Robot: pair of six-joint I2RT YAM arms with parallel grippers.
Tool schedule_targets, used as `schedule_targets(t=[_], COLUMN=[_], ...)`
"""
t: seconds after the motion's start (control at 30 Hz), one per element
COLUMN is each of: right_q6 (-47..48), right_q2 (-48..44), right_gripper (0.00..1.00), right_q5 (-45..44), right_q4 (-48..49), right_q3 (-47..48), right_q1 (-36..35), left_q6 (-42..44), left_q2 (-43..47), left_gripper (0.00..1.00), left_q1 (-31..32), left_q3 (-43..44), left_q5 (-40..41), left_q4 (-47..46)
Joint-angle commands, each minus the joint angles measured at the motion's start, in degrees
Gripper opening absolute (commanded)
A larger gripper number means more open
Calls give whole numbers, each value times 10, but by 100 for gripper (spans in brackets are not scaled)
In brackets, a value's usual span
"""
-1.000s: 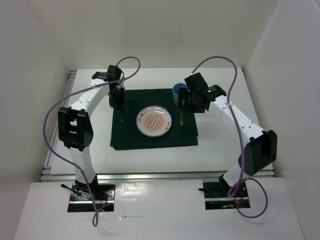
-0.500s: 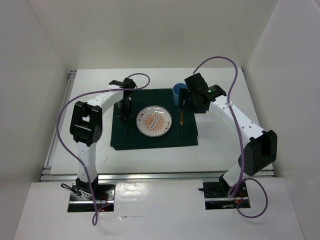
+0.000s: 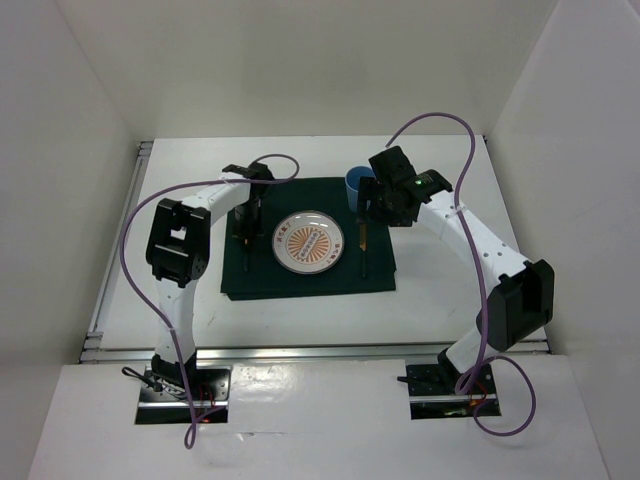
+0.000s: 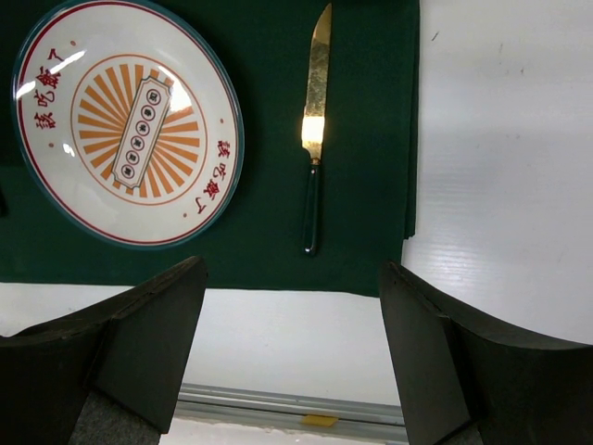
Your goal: Set the dinner table for one person
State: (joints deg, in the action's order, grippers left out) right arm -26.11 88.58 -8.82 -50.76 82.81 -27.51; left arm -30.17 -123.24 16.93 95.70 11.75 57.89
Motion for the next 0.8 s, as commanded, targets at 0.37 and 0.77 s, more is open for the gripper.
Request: schedule_targets(t=[0.37, 0.77], right_q6=[-4, -4], right_q2=[-7, -12], right_gripper=[87, 91], right_q5=[-12, -12], right_q4=[-11, -11], right_q3=[8, 8], right_q1=[-4, -4], left_q6=[26, 53], left_q2=[-10, 53], left_gripper=[35, 76], left_q1=[-1, -1], left_q3=[8, 30], left_q5=[-44, -2], left_q4=[-1, 16])
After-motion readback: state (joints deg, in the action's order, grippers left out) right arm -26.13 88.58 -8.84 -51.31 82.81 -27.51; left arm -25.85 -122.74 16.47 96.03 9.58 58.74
